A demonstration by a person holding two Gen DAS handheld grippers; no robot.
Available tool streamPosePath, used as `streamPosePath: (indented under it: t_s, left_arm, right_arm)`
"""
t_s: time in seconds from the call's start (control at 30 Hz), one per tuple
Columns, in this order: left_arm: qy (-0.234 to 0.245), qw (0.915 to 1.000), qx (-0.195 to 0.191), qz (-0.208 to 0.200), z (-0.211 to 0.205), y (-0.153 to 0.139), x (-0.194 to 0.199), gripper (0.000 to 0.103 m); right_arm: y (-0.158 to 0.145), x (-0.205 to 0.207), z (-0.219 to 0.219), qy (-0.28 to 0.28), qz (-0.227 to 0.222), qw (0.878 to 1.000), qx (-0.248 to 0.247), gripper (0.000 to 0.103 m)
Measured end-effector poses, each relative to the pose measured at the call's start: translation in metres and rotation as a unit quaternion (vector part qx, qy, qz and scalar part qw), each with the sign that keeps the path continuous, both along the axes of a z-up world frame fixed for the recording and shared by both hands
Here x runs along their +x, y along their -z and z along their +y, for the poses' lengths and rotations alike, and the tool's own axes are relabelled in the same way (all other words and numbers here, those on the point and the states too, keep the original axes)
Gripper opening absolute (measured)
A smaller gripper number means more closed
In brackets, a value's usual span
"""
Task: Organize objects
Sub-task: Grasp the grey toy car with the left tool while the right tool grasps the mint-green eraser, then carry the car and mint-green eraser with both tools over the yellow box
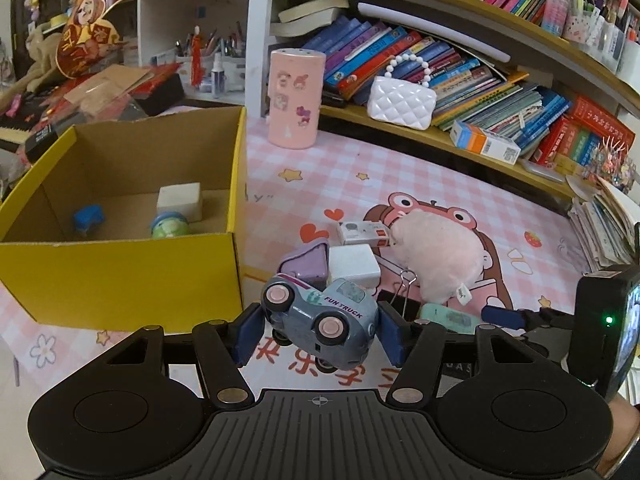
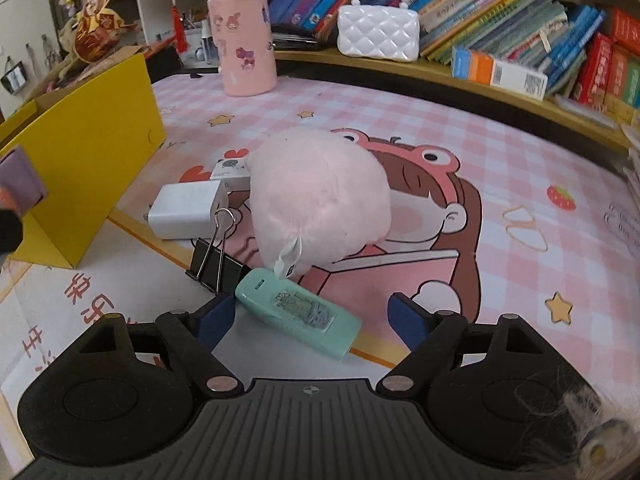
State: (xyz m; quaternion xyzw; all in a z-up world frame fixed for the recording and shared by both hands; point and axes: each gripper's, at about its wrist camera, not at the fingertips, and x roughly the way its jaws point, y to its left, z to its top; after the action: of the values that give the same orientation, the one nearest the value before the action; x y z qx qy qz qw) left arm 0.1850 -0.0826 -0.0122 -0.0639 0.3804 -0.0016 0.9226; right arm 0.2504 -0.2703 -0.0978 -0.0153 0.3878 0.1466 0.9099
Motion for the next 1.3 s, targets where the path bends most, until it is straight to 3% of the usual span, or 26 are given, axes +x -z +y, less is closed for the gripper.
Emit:
streamPosePath:
  t_s: [0.07, 0.1, 0.17, 0.23, 0.27, 0.53, 0.87, 1.3]
  left_arm:
    - [0.000, 1.0000, -0.002, 0.000, 0.000, 0.000, -0.003, 0.060]
    - [0.001, 1.0000, -0.003, 0.000, -0.001, 0.000, -0.003, 0.060]
    - [0.004, 1.0000, -0.004, 0.001, -0.002, 0.000, -0.004, 0.060]
    - [0.006, 1.0000, -0.003, 0.001, -0.003, 0.000, -0.006, 0.060]
    - [0.007, 1.0000, -0.003, 0.000, -0.002, 0.000, -0.007, 0.060]
    - [0.008, 0.9999, -0.011, -0.008, 0.005, -0.001, -0.019, 0.060]
    - [0.026, 0.9990, -0.033, -0.013, 0.023, 0.001, -0.042, 0.060]
    - [0.057, 0.9965, -0.060, -0.014, 0.071, 0.002, -0.080, 0.060]
  right_arm:
    - [0.000, -0.003, 0.002, 0.005, -0.003, 1.000, 0.002, 0.078]
    - [0.000, -0.005, 0.003, 0.002, -0.008, 1.000, 0.002, 0.066]
    - [0.000, -0.008, 0.007, -0.006, -0.014, 1.000, -0.006, 0.061]
    - [-0.002, -0.013, 0.010, -0.017, -0.024, 0.999, -0.014, 0.027]
    - [-0.003, -0.017, 0.011, -0.021, -0.027, 0.999, -0.020, 0.024]
    - [-0.021, -0.044, 0.006, 0.006, -0.040, 0.999, -0.008, 0.022]
    - [-0.055, -0.096, 0.012, 0.061, -0.041, 0.996, 0.042, 0.022]
    - [-0.067, -0.148, 0.061, 0.061, -0.018, 0.998, 0.021, 0.022]
